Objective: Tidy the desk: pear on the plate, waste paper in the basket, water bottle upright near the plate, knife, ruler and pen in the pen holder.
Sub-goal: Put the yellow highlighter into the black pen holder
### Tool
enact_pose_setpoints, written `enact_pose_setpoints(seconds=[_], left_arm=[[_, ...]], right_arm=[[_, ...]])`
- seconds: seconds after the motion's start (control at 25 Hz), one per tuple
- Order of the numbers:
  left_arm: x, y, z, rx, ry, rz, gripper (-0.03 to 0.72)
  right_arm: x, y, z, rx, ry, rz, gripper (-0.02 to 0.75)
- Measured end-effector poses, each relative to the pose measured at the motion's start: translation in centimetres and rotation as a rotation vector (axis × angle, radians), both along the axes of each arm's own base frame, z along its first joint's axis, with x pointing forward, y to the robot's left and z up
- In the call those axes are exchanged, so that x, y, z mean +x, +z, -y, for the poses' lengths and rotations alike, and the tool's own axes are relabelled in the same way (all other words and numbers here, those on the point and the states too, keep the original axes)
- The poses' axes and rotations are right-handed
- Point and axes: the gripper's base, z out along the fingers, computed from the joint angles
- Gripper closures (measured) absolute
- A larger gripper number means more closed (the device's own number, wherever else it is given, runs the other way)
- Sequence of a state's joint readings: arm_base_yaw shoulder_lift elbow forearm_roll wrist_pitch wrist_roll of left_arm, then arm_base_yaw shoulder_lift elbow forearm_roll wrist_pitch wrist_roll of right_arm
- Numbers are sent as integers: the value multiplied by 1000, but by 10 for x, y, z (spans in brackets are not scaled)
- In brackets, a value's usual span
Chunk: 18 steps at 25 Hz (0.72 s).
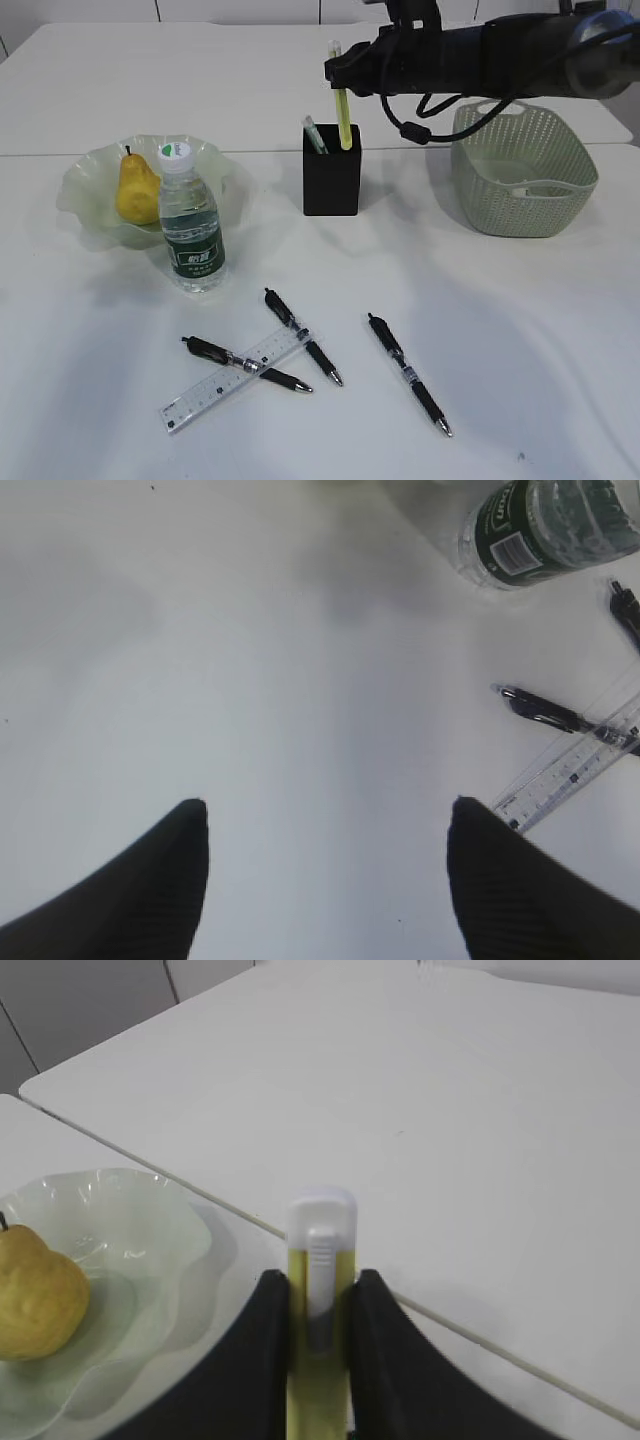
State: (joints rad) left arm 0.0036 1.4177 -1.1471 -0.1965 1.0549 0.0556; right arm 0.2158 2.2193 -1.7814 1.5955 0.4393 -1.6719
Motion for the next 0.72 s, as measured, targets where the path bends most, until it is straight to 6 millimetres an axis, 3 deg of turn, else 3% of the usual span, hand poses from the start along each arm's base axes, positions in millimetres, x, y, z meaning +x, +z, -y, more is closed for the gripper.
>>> enact_pose_setpoints(seconds=[0.72], left_arm=[[4, -6, 0, 0, 1, -18, 160]], right_arm=[[18, -26, -3, -29, -3, 69, 630]])
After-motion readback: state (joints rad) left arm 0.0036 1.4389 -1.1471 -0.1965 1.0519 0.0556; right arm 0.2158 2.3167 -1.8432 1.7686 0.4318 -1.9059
